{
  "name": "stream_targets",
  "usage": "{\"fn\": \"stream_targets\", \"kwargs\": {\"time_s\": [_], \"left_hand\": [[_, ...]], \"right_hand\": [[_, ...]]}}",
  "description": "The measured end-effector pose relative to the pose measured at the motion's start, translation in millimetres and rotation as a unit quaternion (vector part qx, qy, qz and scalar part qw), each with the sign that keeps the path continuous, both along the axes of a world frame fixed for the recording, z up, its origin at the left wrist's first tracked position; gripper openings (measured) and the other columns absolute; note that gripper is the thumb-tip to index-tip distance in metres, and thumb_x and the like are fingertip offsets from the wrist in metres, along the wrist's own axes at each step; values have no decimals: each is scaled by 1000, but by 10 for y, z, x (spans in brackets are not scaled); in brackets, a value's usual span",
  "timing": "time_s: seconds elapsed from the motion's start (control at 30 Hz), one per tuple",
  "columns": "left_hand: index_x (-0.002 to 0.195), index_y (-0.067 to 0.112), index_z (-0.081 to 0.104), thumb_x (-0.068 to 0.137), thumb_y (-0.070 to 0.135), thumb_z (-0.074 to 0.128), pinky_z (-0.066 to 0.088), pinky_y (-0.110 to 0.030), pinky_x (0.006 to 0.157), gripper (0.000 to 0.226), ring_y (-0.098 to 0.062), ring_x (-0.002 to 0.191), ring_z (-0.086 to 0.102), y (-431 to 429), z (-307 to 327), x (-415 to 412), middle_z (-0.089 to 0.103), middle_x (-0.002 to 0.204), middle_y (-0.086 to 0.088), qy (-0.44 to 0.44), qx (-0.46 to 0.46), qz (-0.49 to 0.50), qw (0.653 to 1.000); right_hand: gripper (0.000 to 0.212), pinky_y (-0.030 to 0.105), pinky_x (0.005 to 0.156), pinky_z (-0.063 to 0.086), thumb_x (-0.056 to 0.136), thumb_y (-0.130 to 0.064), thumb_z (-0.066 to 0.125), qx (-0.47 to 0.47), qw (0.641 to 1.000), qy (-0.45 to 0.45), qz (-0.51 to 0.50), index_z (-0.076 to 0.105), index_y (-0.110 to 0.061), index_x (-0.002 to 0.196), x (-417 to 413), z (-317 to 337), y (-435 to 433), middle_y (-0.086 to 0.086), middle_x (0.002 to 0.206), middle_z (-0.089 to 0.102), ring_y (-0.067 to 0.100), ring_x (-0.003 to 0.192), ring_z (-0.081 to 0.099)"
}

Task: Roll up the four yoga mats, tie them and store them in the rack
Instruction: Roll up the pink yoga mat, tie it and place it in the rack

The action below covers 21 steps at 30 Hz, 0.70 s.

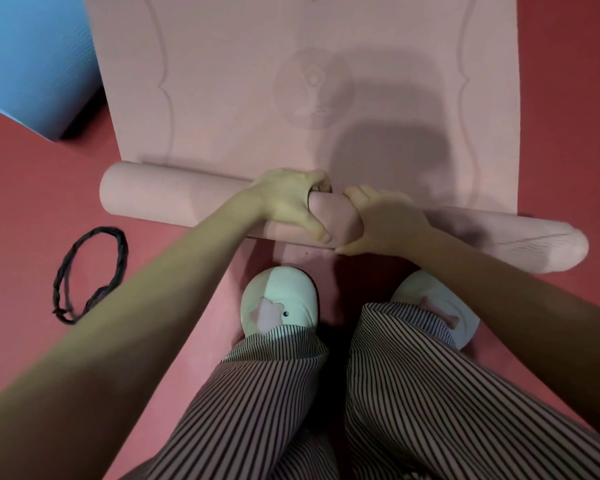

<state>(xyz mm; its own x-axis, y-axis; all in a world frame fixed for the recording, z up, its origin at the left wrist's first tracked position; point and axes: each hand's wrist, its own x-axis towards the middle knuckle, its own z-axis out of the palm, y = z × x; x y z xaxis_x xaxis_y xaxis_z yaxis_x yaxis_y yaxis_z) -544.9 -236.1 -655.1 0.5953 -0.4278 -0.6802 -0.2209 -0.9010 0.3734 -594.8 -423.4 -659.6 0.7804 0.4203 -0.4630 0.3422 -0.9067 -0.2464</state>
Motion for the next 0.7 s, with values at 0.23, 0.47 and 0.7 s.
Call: {"fn": "stream_targets", "kwargs": {"time_s": [0.23, 0.47, 0.7], "left_hand": [[133, 28, 42, 42, 91, 44, 39, -47, 89, 111, -35, 100, 59, 242, -88, -328, 60, 119, -8, -260, 14, -71, 963], [124, 28, 55, 39, 85, 48, 46, -37, 80, 102, -30, 87, 66, 203, -11, -115, 68, 102, -2, -251, 23, -61, 966], [126, 38, 48, 45, 76, 70, 48, -35, 84, 92, -24, 108, 59, 47, 127, -32, 65, 115, 2, -124, 43, -55, 990]], "right_hand": [[77, 33, 82, 38, 64, -65, 71, 11, 989, 146, -11, 45, -24, 123, 415, 58, -23, 0, 123, 58, 25, 111, 54], [68, 31, 80, 40, 66, -59, 74, 44, 973, 223, -42, 51, -24, 120, 602, 39, -69, -2, 115, 59, 22, 101, 55], [54, 31, 81, 47, 66, -54, 76, 73, 949, 299, -66, 57, -28, 109, 559, 66, -168, -4, 108, 63, 15, 93, 58]]}}
